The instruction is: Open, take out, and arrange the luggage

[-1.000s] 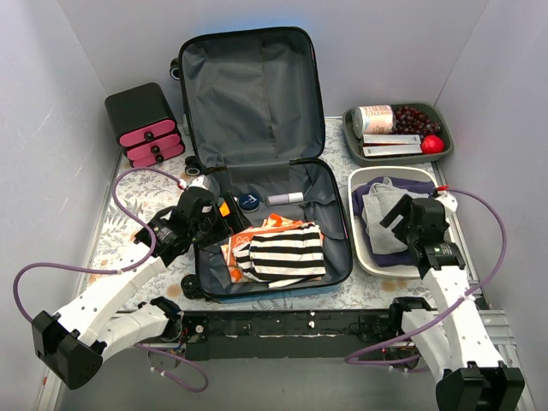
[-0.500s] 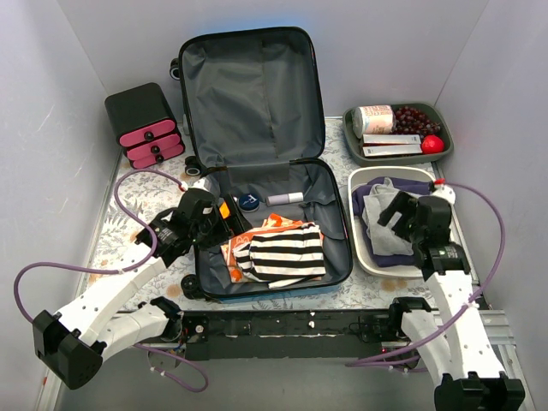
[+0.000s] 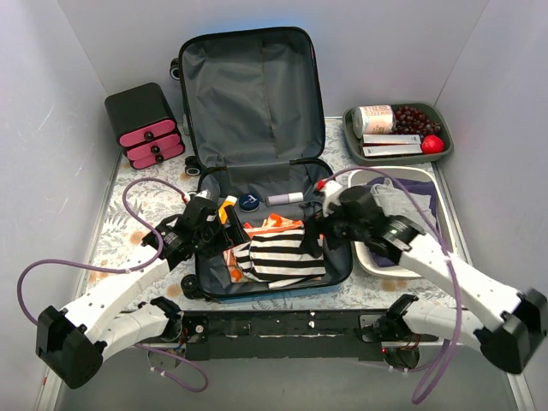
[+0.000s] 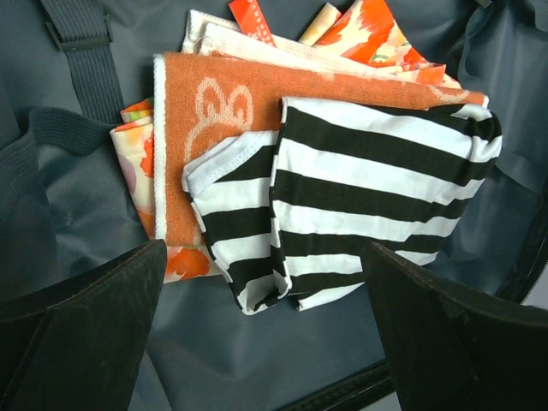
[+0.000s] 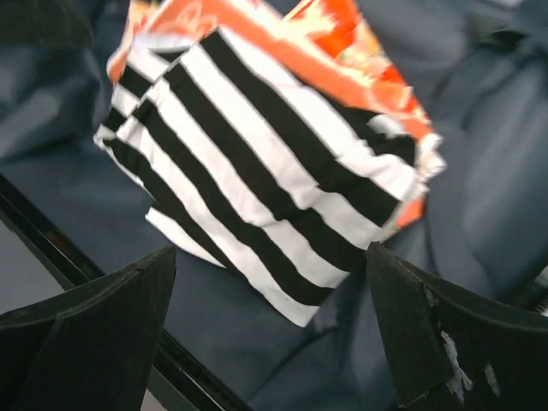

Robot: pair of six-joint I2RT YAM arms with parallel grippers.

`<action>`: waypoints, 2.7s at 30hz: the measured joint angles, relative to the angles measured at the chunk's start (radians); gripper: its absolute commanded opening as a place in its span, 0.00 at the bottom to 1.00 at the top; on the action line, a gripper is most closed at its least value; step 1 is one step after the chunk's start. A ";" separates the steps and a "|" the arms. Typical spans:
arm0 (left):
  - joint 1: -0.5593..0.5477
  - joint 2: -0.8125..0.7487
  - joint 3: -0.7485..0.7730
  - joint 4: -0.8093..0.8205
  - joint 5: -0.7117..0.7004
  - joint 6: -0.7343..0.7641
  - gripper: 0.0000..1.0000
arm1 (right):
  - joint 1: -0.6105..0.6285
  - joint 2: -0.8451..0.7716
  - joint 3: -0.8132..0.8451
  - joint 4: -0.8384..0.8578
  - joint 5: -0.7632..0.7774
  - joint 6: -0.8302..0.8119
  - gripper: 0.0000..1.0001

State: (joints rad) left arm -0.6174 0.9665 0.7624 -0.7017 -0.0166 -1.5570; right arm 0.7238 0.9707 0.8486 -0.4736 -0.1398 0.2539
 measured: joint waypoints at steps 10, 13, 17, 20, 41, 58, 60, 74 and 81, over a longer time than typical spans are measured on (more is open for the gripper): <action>0.000 -0.051 -0.023 -0.010 -0.002 -0.038 0.98 | 0.095 0.277 0.057 -0.042 0.082 -0.070 0.98; 0.000 -0.054 -0.023 -0.010 -0.003 -0.045 0.98 | 0.095 0.293 0.057 -0.029 0.098 -0.054 0.98; 0.000 -0.053 -0.023 -0.010 -0.005 -0.048 0.98 | 0.095 0.319 0.061 -0.007 0.119 -0.021 0.98; 0.000 -0.052 -0.023 -0.010 -0.008 -0.048 0.98 | 0.095 0.362 0.068 0.000 0.145 0.007 0.98; 0.000 -0.051 -0.023 -0.032 -0.021 -0.048 0.98 | 0.120 0.344 0.084 0.011 0.134 0.140 0.84; 0.000 -0.039 -0.023 -0.032 -0.021 -0.048 0.98 | 0.154 0.397 0.085 0.071 0.109 0.152 0.70; 0.000 -0.039 -0.023 -0.032 -0.022 -0.048 0.98 | 0.154 0.416 0.085 0.072 0.137 0.159 0.57; 0.000 -0.039 -0.023 -0.040 -0.031 -0.047 0.98 | 0.167 0.399 0.077 0.077 0.219 0.155 0.01; 0.000 -0.039 -0.021 -0.040 -0.040 -0.044 0.98 | 0.201 0.280 0.095 0.073 0.232 0.077 0.01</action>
State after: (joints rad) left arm -0.6174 0.9279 0.7418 -0.7414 -0.0570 -1.6009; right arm 0.9253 1.2503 0.9436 -0.4004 0.0925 0.3305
